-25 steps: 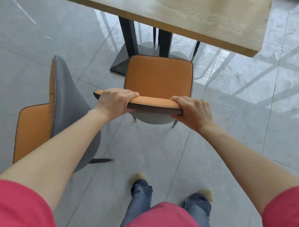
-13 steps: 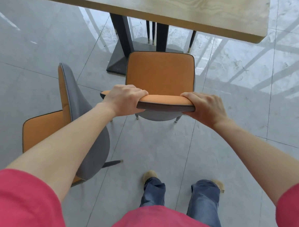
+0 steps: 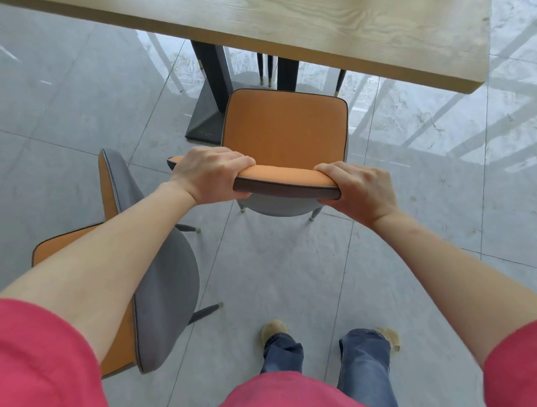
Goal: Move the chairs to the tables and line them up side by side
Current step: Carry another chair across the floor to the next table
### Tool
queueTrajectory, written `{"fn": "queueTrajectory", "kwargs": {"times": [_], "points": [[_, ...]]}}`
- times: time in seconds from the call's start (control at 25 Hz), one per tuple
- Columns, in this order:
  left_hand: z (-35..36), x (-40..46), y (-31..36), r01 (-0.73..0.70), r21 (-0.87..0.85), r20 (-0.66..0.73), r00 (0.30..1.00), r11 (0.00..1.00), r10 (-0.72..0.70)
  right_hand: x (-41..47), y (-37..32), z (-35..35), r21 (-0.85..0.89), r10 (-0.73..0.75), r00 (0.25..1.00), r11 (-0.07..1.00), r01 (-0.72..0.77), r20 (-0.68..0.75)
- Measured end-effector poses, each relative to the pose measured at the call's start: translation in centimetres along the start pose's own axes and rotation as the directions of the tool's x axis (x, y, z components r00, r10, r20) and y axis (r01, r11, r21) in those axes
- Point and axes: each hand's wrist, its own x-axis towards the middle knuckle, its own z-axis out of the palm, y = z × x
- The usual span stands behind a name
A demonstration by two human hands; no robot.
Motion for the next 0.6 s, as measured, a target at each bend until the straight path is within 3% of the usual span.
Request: {"fn": "queueTrajectory", "kwargs": {"times": [0.16,0.6], "points": [[0.1,0.8,-0.4,-0.032,0.003,-0.046,0.998,0.999,0.032,0.5,0.8,-0.3,-0.001,-0.008,1.000,1.000,0.008,-0.002],[0.1,-0.4,-0.1,-0.080,-0.027,-0.012,0.997,0.996,0.079,-0.5,-1.0,-0.2,0.005,0.088,0.996,0.996,-0.088,0.029]]}}
